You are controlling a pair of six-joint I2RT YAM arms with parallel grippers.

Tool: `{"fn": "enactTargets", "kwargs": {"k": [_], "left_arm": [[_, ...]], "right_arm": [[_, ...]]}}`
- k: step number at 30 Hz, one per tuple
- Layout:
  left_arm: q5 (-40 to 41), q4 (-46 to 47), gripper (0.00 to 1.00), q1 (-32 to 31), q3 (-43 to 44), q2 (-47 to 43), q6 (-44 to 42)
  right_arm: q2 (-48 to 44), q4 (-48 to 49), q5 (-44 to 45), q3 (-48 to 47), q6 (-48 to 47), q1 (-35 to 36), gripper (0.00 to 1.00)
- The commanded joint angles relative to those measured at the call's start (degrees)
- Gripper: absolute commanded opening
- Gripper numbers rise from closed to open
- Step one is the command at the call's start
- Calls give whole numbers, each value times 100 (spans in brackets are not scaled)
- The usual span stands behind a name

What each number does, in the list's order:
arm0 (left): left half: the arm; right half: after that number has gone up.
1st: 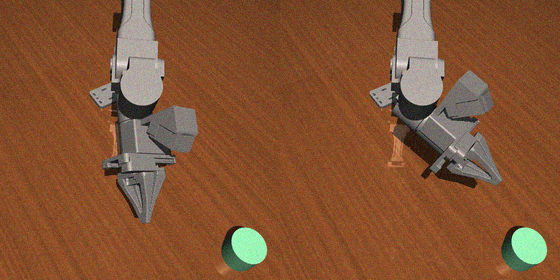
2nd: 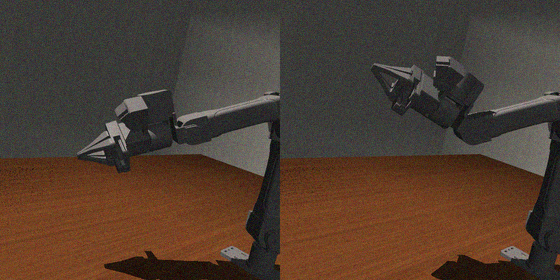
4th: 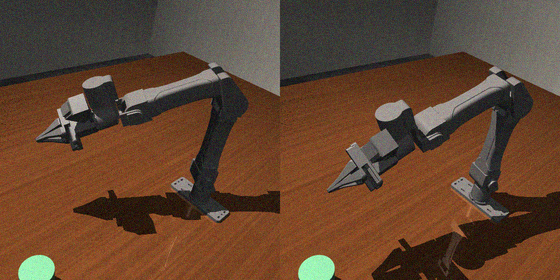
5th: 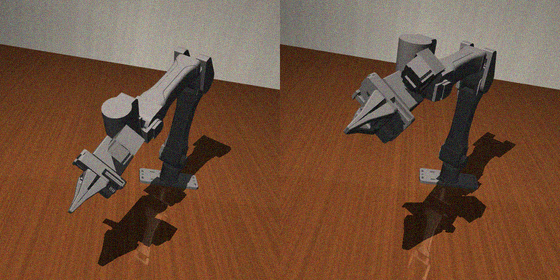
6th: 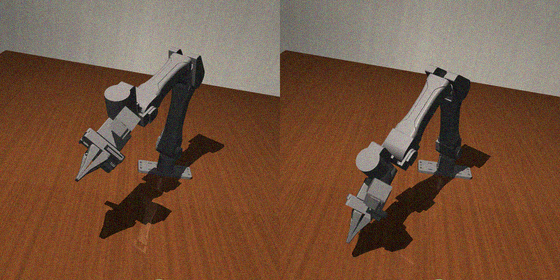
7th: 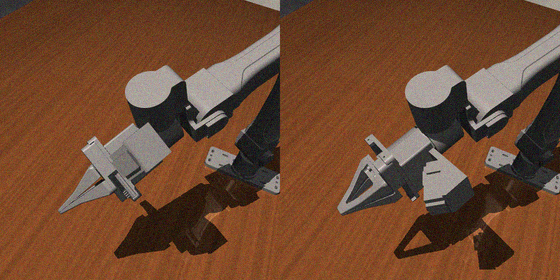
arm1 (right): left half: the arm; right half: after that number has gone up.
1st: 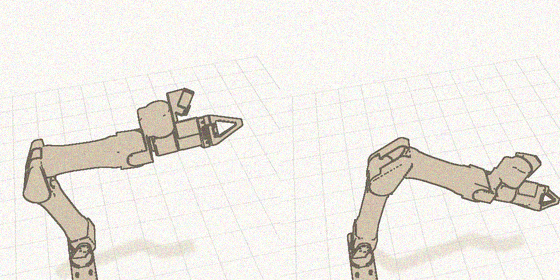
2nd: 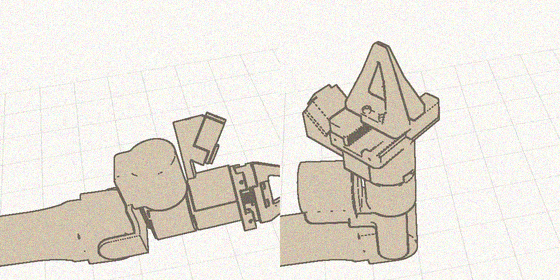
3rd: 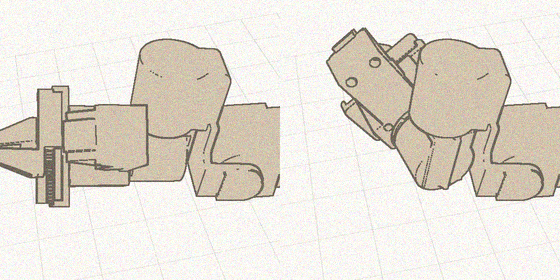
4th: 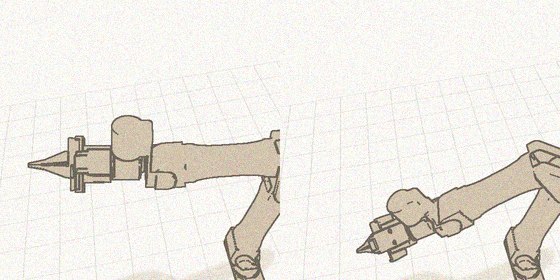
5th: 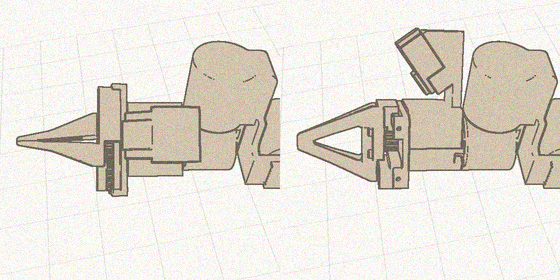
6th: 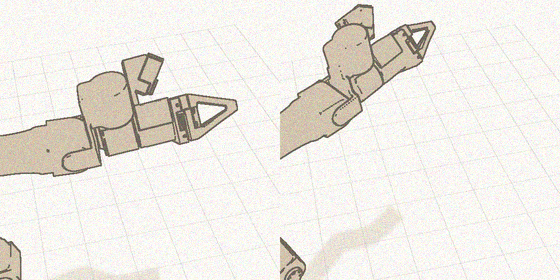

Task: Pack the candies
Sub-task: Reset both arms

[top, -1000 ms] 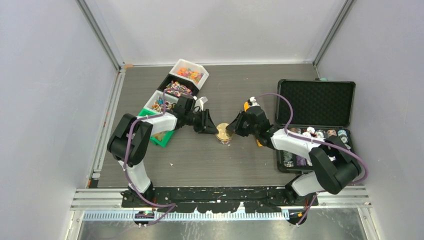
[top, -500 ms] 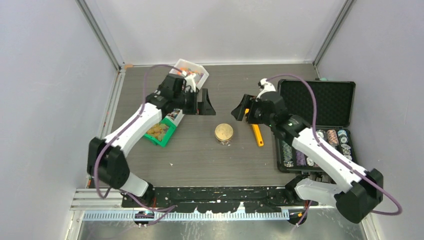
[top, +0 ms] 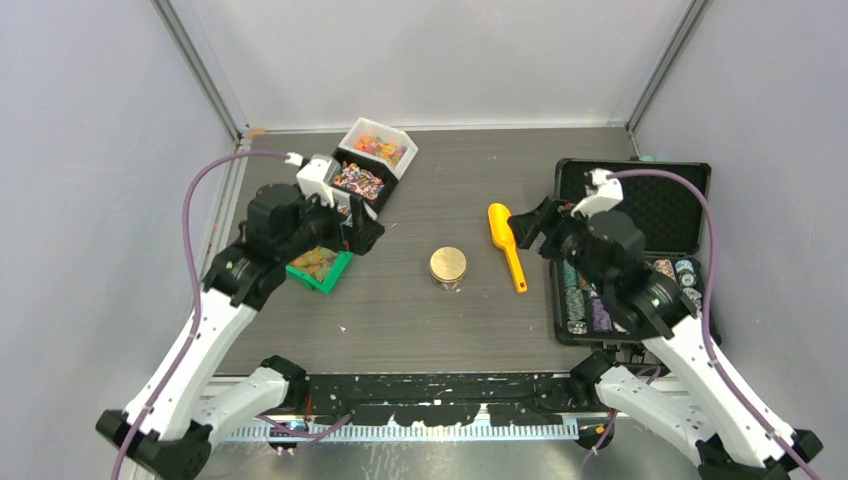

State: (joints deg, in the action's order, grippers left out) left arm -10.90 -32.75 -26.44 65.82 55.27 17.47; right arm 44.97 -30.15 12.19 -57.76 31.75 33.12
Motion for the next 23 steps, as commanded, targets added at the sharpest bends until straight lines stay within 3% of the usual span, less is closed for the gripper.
{"fn": "enactTargets", "kwargs": {"k": [1, 7, 23], "left_arm": [[548, 436, 100, 24, -680, -855, 52], [535, 755, 100, 24, -1241, -1613, 382], [582, 555, 100, 24, -1255, -1562, 372]], "right_arm": [[-678, 124, 138, 379, 60, -24, 76], [-1102, 109, 157, 674, 50, -17, 76], [-1068, 200, 104, 697, 71, -21, 76]]}}
